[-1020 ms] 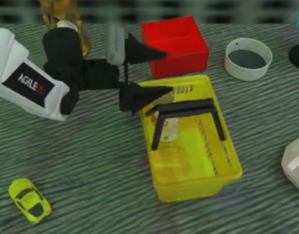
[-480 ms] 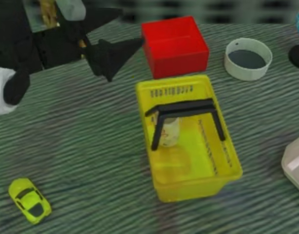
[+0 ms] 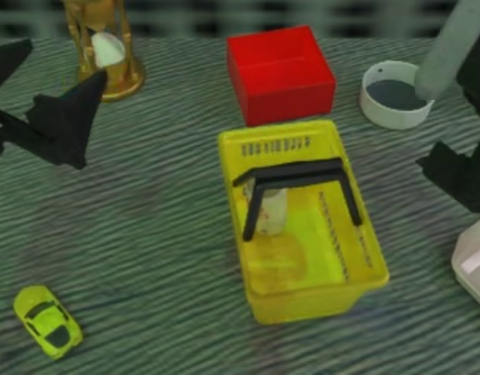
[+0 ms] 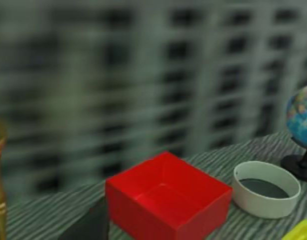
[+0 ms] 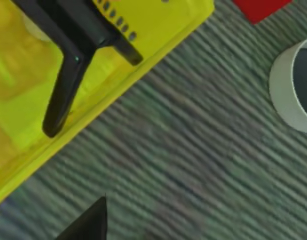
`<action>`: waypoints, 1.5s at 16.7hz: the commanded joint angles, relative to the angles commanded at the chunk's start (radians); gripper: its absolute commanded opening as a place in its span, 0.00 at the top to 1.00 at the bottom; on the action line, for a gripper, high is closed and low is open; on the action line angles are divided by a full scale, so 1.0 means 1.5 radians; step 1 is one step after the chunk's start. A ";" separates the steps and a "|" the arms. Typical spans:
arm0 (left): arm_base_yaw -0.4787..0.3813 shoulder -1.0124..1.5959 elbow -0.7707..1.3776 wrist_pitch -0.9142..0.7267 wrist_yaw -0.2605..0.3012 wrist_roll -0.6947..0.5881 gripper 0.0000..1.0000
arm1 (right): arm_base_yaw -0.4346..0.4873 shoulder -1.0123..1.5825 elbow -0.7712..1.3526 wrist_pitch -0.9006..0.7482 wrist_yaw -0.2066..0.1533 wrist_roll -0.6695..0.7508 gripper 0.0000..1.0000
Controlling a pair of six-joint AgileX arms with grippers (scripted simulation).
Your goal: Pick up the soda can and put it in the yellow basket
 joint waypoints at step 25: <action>0.077 -0.668 -0.347 -0.280 -0.347 0.041 0.00 | 0.174 0.588 0.499 -0.337 0.007 -0.268 0.00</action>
